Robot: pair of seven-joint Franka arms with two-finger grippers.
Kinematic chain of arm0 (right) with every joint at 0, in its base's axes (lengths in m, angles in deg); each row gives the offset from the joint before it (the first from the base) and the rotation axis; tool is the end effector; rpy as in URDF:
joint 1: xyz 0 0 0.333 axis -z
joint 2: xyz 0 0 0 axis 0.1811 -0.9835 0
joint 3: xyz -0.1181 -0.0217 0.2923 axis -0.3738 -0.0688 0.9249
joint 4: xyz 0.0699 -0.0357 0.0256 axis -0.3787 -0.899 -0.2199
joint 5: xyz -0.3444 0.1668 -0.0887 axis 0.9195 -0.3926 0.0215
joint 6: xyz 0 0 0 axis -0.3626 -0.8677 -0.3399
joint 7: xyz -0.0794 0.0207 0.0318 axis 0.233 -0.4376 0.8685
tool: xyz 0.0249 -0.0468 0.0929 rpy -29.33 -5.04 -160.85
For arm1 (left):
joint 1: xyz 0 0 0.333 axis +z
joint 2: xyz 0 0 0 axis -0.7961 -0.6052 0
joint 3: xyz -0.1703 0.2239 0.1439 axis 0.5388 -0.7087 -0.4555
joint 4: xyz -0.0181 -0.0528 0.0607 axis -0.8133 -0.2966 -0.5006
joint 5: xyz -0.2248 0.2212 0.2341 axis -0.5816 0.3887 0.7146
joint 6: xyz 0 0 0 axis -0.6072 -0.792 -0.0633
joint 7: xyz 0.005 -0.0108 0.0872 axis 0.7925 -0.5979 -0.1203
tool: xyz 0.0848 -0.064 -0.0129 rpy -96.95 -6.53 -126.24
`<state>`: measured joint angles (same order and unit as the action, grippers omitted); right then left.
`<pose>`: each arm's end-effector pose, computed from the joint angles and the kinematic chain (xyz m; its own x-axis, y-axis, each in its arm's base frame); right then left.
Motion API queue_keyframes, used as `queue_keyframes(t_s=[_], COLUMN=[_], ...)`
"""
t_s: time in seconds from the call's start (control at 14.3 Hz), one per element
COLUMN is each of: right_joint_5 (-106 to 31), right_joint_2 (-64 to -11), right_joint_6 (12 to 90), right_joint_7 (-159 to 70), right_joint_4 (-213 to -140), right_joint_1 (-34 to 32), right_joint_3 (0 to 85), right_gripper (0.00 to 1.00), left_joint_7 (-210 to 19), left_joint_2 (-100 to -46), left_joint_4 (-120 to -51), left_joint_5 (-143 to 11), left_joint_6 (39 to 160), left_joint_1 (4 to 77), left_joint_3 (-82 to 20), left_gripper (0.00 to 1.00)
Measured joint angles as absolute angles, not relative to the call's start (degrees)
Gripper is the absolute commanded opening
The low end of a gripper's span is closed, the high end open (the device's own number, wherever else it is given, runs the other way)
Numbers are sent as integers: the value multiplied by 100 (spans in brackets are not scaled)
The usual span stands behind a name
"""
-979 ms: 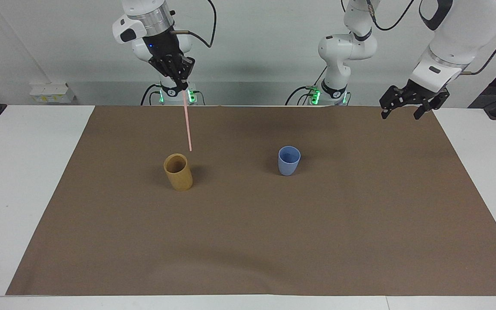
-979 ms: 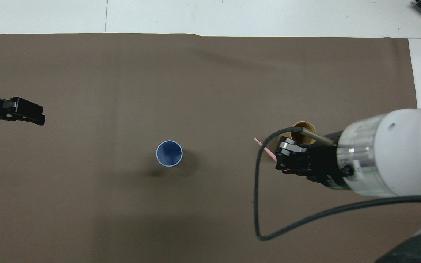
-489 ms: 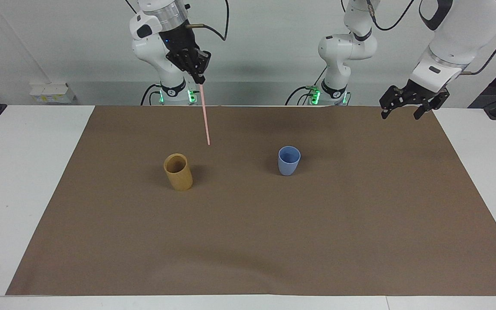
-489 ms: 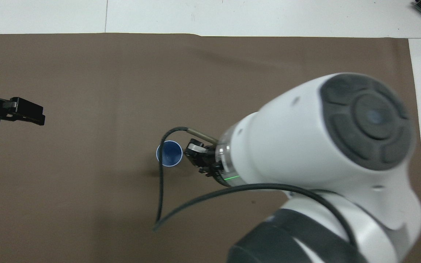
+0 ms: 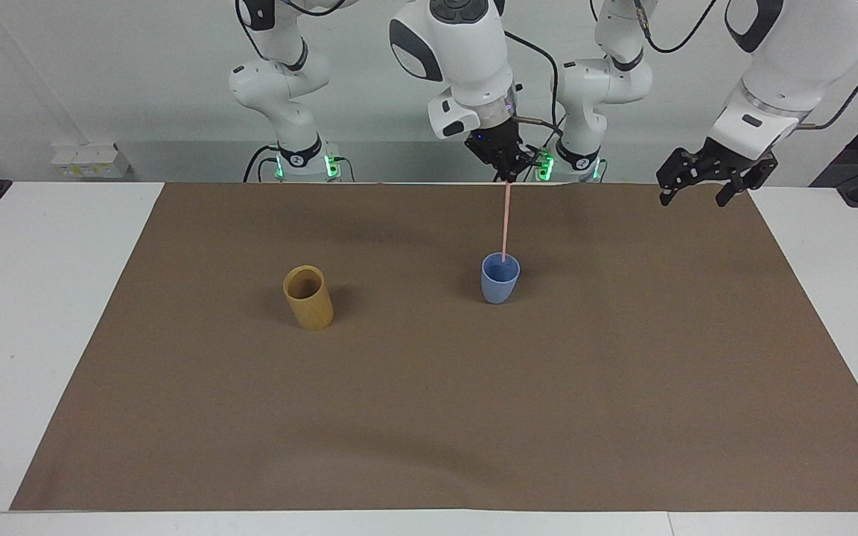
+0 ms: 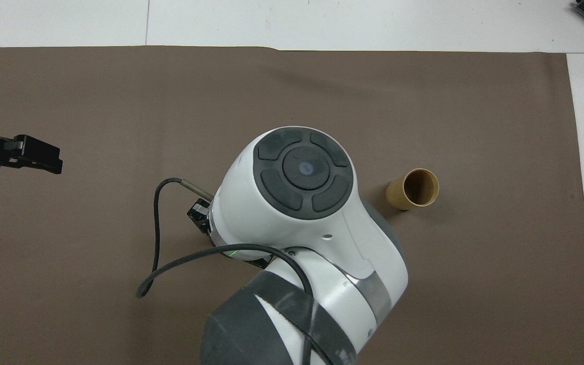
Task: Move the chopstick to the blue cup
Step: 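Carry the pink stick over the blue cup with the right gripper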
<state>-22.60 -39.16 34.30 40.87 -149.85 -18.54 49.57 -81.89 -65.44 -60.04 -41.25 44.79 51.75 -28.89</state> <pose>0.4794 0.4493 0.5810 0.7791 -0.5499 -0.3010 -0.6129 -0.7691 -0.1814 0.5536 -0.0618 0.6399 0.9959 -0.0748 -0.0505 -0.0741 -0.9971 0.0152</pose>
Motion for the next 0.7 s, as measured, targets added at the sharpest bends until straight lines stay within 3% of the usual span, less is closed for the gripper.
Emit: queue_keyframes(t_s=[0.7], right_joint_5=[-2195], right_joint_2=[-4039], right_joint_6=[4137], right_joint_7=[4168], right_joint_4=[-15460], right_joint_1=[-1907], right_joint_3=[4927], right_gripper=[0], left_joint_7=[-8189], left_joint_2=[-6543], left_joint_4=[-6004], left_joint_5=[-4125], left_joint_6=[4479], left_joint_1=[5175], left_joint_3=[-2889], left_gripper=[100])
